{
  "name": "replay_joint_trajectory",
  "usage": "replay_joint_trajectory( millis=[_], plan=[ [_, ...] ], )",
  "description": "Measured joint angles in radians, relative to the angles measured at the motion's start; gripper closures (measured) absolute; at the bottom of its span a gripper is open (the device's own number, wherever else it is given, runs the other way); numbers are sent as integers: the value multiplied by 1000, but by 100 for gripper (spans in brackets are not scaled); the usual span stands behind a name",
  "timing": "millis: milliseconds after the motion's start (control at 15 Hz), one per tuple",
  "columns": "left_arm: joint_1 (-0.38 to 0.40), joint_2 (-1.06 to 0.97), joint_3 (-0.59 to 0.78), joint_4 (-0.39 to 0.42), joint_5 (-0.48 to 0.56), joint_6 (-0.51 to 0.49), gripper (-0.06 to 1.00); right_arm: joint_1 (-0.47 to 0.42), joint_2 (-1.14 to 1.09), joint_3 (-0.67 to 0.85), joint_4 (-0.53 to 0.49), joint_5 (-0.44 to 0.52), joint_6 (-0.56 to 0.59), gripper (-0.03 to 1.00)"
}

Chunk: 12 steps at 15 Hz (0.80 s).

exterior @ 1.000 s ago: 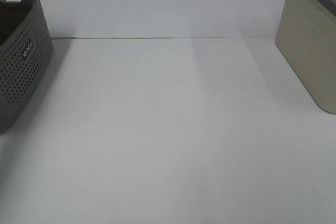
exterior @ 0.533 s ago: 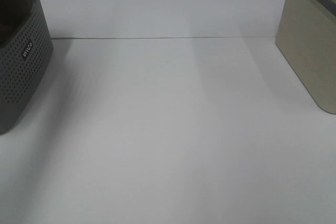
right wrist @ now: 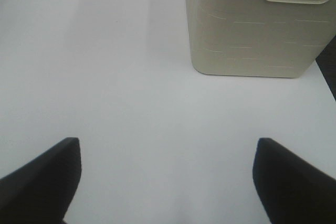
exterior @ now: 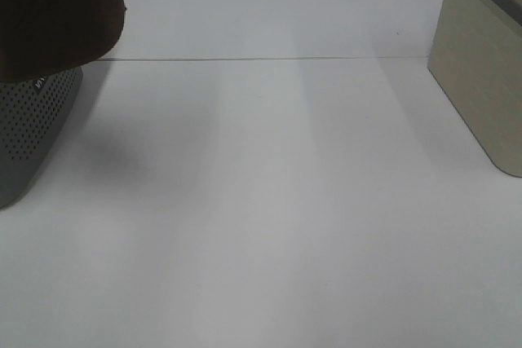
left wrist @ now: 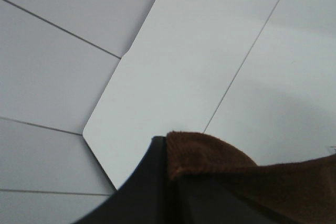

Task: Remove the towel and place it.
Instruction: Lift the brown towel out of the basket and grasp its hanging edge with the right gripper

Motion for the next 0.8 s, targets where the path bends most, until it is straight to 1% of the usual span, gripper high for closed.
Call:
replay_joint_trajectory(
  millis=[67,200,267,333,400,467,533,667,733,800],
  plan=[
    [-33,3,0,0,0,8,94,0,0,0,0,0,-1,12],
    [-65,10,0,0,1,14,94,0,10,-1,11,0,-20,12],
    [-82,21,0,0,1,17,94,0,45,-10,57,-9,-75,12],
    [-96,31,0,0,1,22,94,0,108,-21,159,-57,-171,12],
    [-120,42,0,0,2,26,94,0,228,-25,368,-158,-338,12],
    [-144,45,1,0,3,26,94,0,332,-25,535,-215,-503,12],
    [-169,45,1,-1,4,27,94,0,429,-25,680,-250,-692,12],
    [-216,50,1,-17,3,30,94,0,620,-26,983,-262,-1051,12],
    [-227,53,1,-19,2,30,94,0,670,-29,1057,-253,-1147,12],
    [-241,64,1,-23,-5,30,94,0,764,-33,1191,-228,-1332,12]
  ],
)
